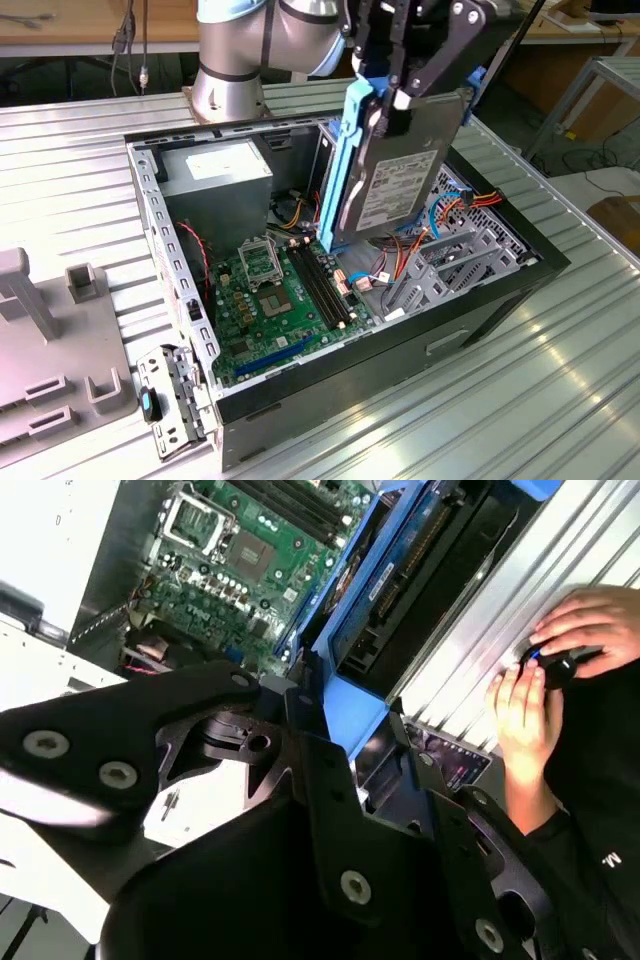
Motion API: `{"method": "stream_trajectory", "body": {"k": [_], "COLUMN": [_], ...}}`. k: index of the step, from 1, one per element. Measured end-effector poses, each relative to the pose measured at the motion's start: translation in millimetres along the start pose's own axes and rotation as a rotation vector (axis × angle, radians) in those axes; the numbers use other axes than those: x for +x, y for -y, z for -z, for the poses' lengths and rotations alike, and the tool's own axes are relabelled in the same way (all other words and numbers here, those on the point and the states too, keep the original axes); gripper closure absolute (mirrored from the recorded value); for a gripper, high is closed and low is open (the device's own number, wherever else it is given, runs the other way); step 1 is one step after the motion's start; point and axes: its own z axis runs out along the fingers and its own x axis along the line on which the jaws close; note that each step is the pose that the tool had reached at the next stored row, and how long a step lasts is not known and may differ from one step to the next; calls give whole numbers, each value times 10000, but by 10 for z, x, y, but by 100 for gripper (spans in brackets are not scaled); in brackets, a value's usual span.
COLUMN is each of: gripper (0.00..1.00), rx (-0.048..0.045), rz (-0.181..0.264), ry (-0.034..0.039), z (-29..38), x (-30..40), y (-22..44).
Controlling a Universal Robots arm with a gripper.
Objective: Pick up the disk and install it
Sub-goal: 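Insert the disk into the insertion slot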
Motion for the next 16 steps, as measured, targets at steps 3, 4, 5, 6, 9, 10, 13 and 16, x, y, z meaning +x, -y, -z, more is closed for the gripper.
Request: {"method": "stream_trajectory", "body": {"k": [3, 4, 5, 6, 9, 10, 13, 16], "gripper": [63, 63, 63, 63, 63, 63, 63, 63], "rx": [-1, -1, -1, 0, 0, 0, -1, -1], "rz": [-1, 1, 0, 0, 0, 1, 0, 0], "ry": [0, 0, 0, -1, 1, 0, -1, 3], "z": [-23, -40, -50, -61, -87, -96, -130, -155], "x": [3, 5, 7, 10, 20, 23, 49, 82], "y": [181, 296, 361, 426, 576, 629, 817, 921]}}
